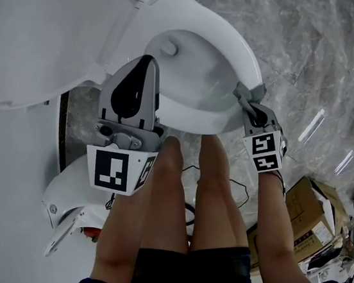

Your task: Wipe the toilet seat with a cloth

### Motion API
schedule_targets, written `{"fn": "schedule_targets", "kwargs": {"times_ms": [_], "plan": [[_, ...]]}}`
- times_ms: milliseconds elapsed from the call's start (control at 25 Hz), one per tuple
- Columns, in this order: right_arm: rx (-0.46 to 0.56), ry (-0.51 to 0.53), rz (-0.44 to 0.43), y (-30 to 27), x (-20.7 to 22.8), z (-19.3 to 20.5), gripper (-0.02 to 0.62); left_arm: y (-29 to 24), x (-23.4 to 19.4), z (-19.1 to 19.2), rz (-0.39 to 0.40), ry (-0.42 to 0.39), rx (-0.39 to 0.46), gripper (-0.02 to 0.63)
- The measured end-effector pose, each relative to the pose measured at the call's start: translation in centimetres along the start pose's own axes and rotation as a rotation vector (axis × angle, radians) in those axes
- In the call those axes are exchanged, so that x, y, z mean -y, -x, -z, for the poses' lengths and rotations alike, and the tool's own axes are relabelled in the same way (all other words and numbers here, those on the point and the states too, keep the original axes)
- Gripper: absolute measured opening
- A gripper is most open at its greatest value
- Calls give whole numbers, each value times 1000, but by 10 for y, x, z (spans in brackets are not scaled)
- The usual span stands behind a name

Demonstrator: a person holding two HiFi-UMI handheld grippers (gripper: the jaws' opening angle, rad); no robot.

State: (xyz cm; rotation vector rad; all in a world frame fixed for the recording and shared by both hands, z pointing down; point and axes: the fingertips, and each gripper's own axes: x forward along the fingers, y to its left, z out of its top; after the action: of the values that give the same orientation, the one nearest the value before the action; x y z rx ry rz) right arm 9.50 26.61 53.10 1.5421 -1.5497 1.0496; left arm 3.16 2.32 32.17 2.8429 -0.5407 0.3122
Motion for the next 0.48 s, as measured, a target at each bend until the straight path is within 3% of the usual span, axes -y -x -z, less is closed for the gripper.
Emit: {"fn": "schedule_targets", "kwargs": {"times_ms": [120,240,480], "plan": [[23,-1,45,2,24,-6,29,-4,1,1,-1,2,1,20],[14,-14,18,6,17,2,28,-9,4,0,0,2,-4,20],[-38,-24,-181,23,-54,39,28,-18,7,-1,4,5,-6,20]]}}
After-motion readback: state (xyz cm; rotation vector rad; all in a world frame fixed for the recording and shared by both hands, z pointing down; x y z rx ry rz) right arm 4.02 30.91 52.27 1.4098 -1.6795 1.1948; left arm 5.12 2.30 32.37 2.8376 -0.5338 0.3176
